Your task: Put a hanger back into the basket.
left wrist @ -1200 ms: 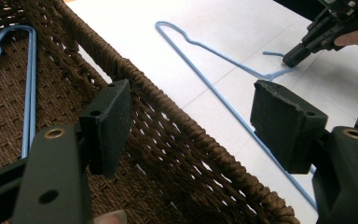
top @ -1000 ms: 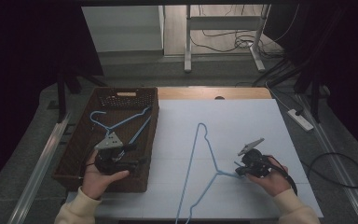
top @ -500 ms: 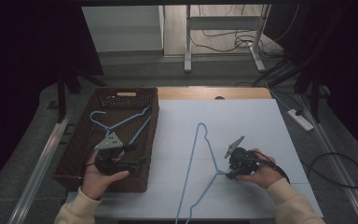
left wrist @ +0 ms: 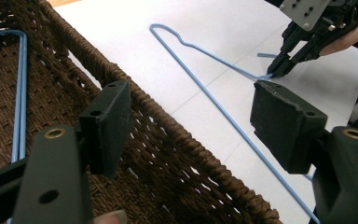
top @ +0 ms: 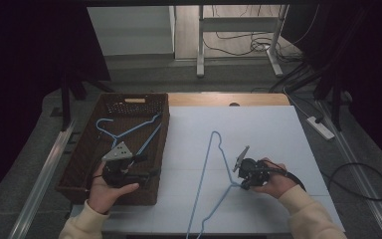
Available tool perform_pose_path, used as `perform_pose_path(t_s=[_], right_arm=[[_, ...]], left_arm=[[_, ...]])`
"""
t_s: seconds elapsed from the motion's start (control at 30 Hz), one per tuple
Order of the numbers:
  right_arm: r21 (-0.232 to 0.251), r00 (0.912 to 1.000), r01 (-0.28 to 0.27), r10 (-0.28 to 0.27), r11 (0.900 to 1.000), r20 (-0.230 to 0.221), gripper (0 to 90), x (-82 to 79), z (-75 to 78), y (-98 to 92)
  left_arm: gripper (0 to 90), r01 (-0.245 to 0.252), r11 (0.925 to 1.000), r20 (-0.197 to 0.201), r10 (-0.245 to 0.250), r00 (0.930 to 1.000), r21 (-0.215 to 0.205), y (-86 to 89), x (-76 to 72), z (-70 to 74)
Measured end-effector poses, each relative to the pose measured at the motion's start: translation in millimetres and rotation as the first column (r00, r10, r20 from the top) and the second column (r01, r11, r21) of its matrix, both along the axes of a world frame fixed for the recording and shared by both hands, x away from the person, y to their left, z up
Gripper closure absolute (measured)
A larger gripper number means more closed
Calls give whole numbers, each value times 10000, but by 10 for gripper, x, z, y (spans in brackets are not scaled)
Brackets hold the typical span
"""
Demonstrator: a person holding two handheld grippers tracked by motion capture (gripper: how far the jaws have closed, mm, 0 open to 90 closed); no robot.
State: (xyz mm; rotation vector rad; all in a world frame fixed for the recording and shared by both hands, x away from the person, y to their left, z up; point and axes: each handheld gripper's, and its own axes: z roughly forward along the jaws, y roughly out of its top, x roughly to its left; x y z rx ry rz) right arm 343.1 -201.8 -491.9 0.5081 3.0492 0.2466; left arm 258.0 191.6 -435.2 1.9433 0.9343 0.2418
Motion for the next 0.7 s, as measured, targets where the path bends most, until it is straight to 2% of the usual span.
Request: perform_pose_path(t_s=[0.1,0.37,0.47,0.7], right_arm=[[-90,9999,-131,131,9999,57,865,-12,5,15],[275,9987,500,-499,9984,-49,869,0,43,3],[436,9974,715,-711,9965,-110,868,6,91,16],[362,9941,1060,-1051,9937,-255,867,29,188,79]], left_arm=[[297,93,9999,32,-93,10000,36,-30,-10,4],[297,515,9984,107,-517,9986,222,-206,-50,27],[297,754,9967,68,-756,9971,317,-310,-63,38],[297,1406,9883,-191,-1397,9900,591,-606,-82,5]])
